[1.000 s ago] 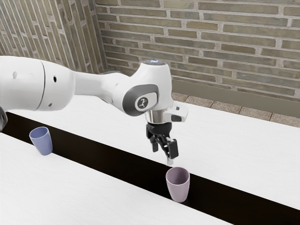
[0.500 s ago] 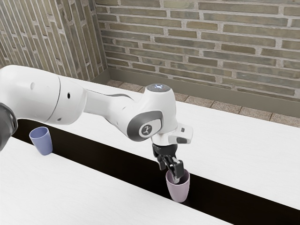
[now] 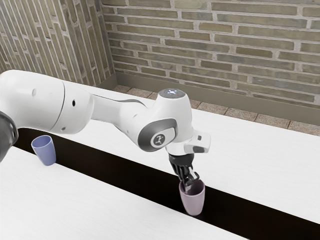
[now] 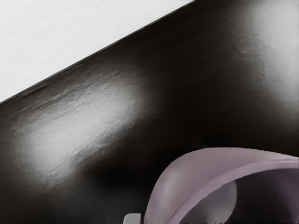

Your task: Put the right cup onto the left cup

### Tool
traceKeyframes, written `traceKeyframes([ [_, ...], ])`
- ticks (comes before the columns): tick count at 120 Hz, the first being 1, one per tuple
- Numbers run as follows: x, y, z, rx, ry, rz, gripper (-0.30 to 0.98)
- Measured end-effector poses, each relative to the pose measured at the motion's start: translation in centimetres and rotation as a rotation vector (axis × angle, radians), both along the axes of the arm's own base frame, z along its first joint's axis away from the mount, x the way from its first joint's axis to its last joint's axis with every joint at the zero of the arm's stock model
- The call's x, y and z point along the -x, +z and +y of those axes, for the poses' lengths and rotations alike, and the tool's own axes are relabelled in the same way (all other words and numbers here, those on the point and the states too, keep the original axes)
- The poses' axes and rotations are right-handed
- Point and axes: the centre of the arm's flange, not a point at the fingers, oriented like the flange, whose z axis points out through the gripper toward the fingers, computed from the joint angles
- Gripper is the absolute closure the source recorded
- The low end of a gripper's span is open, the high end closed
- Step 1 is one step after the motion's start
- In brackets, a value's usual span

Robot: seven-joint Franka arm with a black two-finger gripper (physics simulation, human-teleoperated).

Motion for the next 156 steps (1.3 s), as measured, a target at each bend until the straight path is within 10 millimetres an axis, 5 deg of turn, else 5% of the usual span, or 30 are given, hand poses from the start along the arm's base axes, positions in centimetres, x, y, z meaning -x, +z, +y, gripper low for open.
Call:
traceKeyframes([
  [18, 0.2, 1.5, 0.0, 0.008, 0.012, -0.02, 0.77],
  [32, 0.7, 5.3, 0.4, 0.018, 0.024, -0.07, 0.77],
  [66, 2.7, 13.8, 5.9, -0.002, 0.111, -0.143, 0.78],
  [95, 4.0, 20.5, 14.7, -0.016, 0.283, -0.135, 0.78],
  [156, 8.9, 23.8, 35.3, -0.054, 0.631, -0.053, 0.78],
])
